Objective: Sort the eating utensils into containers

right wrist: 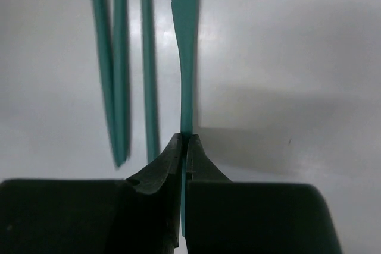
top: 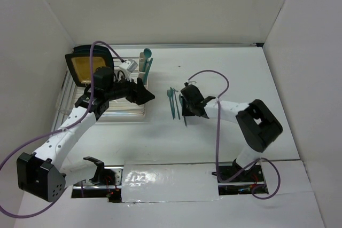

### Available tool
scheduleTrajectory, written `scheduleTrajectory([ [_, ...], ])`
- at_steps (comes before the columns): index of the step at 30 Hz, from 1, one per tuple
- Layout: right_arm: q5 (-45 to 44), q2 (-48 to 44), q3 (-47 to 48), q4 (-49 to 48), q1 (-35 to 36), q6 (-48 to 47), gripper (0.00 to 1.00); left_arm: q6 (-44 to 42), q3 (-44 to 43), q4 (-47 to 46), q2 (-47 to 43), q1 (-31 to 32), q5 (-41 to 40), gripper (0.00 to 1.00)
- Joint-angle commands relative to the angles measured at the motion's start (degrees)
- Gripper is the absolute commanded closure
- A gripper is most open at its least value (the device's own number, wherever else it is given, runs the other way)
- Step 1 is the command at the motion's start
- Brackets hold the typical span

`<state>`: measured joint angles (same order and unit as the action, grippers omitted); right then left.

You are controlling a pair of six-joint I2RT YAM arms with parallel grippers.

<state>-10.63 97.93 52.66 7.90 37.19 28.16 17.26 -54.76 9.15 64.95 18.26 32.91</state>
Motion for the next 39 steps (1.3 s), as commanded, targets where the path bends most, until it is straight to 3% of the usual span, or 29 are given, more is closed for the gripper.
scheduleTrajectory([
  [1, 10.2, -8.9, -4.5, -7.9, -0.4, 4.4, 1.00, 5.0, -2.0, -1.2, 0.8, 1.3, -1.0, 0.19],
  [7, 14.6, -16.0, -6.3, -13.5, -0.1, 7.3, 1.00, 11.6, -4.7, -3.1, 4.0, 5.9, -4.9, 0.21],
  [14, 15.2, -23.1, -6.9, -15.9, 0.2, 8.8, 1.00, 14.6, -12.3, -1.1, 12.7, 13.9, -16.5, 0.20],
  [21, 16.1, -29.2, -6.3, -15.9, 0.3, 8.4, 1.00, 19.0, -14.0, -1.4, 17.0, 16.8, -24.4, 0.21],
  [39, 19.2, -34.3, -6.9, -17.9, 0.8, 9.1, 1.00, 21.6, -21.2, -1.7, 24.2, 20.6, -26.7, 0.32],
])
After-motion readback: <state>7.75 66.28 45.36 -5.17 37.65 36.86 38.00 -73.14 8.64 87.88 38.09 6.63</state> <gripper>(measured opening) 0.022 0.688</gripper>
